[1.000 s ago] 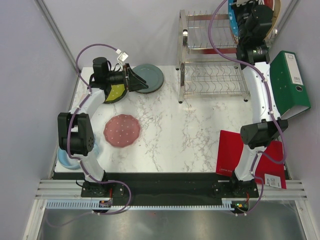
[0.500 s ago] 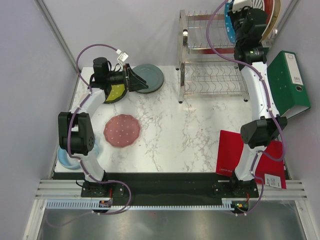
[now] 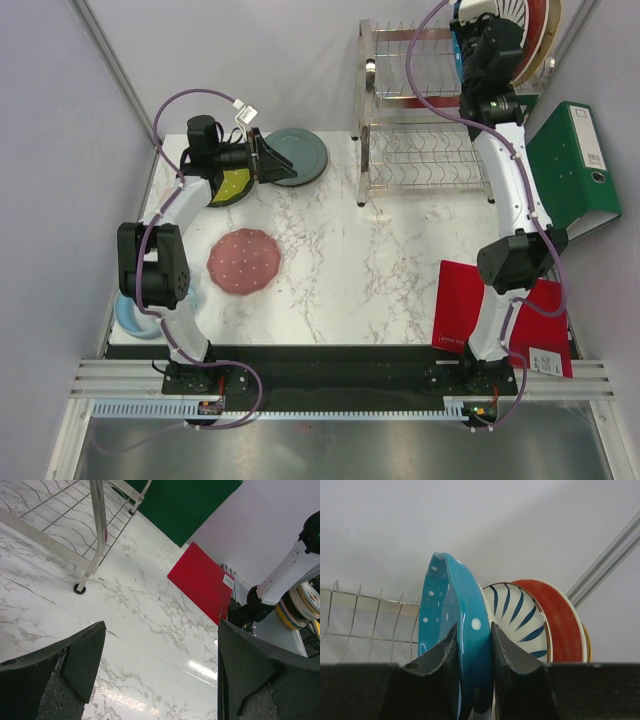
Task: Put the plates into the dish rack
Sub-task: Insert the plate into the dish rack.
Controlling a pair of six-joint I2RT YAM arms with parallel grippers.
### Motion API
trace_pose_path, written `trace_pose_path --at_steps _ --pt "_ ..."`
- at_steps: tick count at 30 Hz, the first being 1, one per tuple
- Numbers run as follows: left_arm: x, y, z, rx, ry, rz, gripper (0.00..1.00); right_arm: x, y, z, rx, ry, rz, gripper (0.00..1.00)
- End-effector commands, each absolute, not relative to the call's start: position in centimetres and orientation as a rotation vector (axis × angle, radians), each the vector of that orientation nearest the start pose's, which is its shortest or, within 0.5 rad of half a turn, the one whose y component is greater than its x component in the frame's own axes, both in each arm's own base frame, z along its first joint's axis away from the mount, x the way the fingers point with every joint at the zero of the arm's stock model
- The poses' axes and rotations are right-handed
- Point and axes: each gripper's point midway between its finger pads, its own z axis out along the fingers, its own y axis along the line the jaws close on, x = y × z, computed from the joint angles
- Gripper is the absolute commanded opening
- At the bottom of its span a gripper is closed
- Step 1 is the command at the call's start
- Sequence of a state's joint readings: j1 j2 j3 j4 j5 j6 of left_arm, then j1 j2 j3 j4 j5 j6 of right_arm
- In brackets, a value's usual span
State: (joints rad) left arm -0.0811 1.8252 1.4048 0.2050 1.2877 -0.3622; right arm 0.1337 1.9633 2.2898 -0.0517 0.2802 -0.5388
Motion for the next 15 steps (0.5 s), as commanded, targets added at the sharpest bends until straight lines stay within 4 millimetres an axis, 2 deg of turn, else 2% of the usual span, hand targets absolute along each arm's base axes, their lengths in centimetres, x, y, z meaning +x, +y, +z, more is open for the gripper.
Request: trace_pose_path --at_steps 1,11,15 --pt "41.8 -21.1 26.6 0.754 1.678 -1.465 1.0 56.9 -0.9 53.8 -0.107 1.275 -0.648 0.0" --pt "42.2 -21.1 26.9 0.758 1.672 -1.477 1.0 59.2 -1.2 50.5 -0.092 1.339 -0.721 0.02" --pt "42.3 -21.1 26.9 0.755 1.672 -1.479 1.0 59.8 -1.3 49.7 -0.105 1.349 -0.737 0.0"
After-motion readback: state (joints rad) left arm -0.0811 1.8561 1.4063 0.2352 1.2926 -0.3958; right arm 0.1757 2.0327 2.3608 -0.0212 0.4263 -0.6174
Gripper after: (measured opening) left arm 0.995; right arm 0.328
